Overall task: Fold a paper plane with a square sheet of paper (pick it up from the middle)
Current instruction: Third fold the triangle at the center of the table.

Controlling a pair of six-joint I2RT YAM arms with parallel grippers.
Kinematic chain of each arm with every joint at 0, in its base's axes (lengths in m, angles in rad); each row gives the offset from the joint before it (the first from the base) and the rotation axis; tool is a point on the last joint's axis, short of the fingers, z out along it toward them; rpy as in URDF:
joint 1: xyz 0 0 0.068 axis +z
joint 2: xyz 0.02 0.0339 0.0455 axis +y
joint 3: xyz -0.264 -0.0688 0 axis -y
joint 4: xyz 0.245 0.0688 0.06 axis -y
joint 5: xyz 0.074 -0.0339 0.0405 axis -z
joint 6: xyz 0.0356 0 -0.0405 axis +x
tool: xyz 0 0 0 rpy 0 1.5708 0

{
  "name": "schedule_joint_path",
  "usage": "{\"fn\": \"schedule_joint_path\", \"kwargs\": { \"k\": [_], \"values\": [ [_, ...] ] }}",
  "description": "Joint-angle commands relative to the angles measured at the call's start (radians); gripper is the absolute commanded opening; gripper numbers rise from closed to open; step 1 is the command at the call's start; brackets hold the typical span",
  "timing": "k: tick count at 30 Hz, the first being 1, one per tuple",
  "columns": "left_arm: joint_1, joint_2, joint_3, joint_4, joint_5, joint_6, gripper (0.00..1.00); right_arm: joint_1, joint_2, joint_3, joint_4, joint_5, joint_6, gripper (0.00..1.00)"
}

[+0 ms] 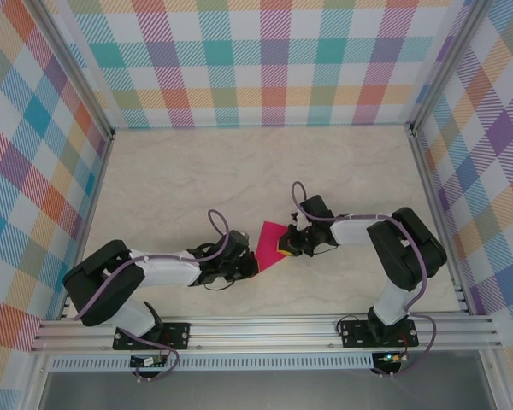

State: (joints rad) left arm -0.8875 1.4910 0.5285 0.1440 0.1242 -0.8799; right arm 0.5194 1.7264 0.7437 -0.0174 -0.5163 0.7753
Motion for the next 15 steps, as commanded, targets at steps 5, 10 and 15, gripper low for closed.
{"fn": "schedule_joint_path", "kwargs": {
  "k": [5,10,15],
  "values": [
    [0.005,-0.026,-0.061,-0.08,0.002,-0.001,0.04,-0.126,-0.013,-0.019,-0.007,-0.024,-0.076,0.02],
    [0.003,-0.048,-0.032,-0.053,0.026,0.011,0.05,-0.135,-0.172,-0.025,-0.128,-0.03,-0.115,0.19],
    [0.004,-0.069,-0.004,-0.084,0.018,0.03,0.06,-0.134,-0.179,-0.081,-0.077,-0.111,-0.061,0.4]
  ]
}}
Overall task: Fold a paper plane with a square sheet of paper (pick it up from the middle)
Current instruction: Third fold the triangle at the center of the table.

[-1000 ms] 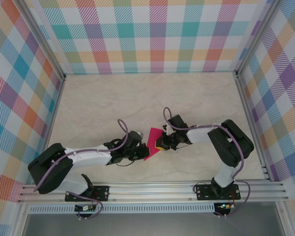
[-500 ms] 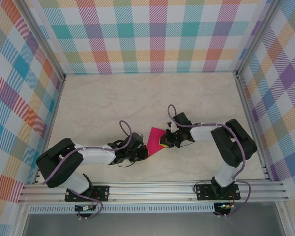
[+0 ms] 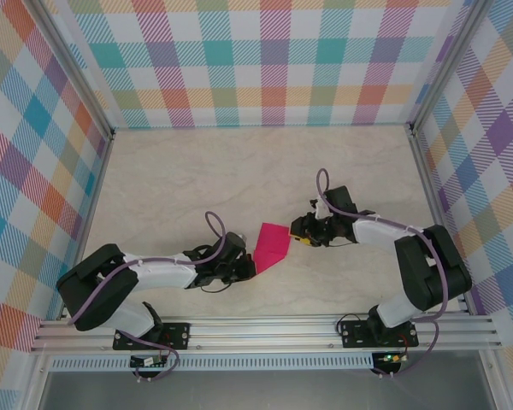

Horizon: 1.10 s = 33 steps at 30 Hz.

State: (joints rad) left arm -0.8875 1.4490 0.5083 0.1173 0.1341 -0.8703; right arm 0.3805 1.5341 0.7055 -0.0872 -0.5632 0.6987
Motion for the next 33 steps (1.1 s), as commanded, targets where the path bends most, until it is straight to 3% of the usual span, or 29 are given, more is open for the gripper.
{"fn": "schedule_joint_path", "kwargs": {
  "k": [1,9,16,24,33],
  "values": [
    [0.003,-0.03,0.016,-0.057,0.006,0.023,0.06,0.007,0.024,-0.051,0.013,-0.082,0.032,0.42],
    [0.002,-0.028,0.011,-0.05,0.008,0.021,0.06,0.068,0.101,-0.05,0.123,-0.147,0.099,0.44],
    [0.002,-0.053,0.017,-0.048,0.006,0.031,0.08,0.134,0.12,0.001,0.109,-0.128,0.092,0.38],
    [-0.005,-0.18,0.017,-0.117,-0.056,0.081,0.14,0.158,0.136,0.039,0.052,-0.119,0.032,0.34],
    [-0.094,-0.246,0.021,-0.162,-0.194,0.177,0.31,0.168,0.156,0.054,0.019,-0.112,-0.02,0.33]
  ]
}}
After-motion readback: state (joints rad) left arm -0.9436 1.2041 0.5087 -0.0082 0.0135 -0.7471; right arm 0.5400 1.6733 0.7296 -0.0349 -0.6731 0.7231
